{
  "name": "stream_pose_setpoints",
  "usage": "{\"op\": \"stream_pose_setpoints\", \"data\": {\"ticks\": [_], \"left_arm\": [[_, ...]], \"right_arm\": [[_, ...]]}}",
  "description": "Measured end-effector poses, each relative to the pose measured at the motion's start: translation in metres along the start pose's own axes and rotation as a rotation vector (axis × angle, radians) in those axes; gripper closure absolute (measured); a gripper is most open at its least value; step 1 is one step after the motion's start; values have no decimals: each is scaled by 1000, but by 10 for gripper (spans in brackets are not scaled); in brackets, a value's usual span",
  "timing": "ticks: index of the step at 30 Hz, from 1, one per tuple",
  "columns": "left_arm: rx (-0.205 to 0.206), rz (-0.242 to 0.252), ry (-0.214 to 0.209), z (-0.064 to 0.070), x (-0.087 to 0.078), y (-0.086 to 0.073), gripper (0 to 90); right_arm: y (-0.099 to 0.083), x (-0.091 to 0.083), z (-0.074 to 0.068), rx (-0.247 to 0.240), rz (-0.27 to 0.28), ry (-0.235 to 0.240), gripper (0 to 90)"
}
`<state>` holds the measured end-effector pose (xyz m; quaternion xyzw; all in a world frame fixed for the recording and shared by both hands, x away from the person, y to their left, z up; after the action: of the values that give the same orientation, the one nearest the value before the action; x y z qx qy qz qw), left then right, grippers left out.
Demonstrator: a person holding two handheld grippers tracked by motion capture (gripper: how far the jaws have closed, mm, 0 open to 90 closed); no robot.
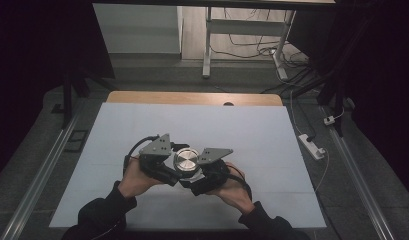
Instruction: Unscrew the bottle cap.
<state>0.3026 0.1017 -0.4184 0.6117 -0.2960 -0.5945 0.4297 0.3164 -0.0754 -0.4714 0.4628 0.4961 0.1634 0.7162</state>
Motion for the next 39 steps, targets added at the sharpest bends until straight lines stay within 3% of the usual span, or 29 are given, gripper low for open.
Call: {"op": "stream_pose_setpoints", "data": {"ticks": [16,30,39], "left_arm": [[-12,16,-1,2,-12,-6,199],[9,49,-70,27,-11,-8,200],[16,27,-118,39,2,-17,200]], "right_arm": [[-2,-5,14,19,9,-33,144],[-3,-10,29,42,21,-70,144],[-3,-11,36,69,16,-98,144]]}}
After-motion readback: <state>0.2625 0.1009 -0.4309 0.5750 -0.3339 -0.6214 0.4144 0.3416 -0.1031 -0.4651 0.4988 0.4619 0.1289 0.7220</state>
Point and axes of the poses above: each handheld gripper's, and its own axes: x roughly forward along the jaws, y roughly out of its top, z roughly to its right, the point moved 2 cm from there along x, roughly forward along the jaws, and after that the axes turned 11 degrees about -y, right-handed, at the moved point
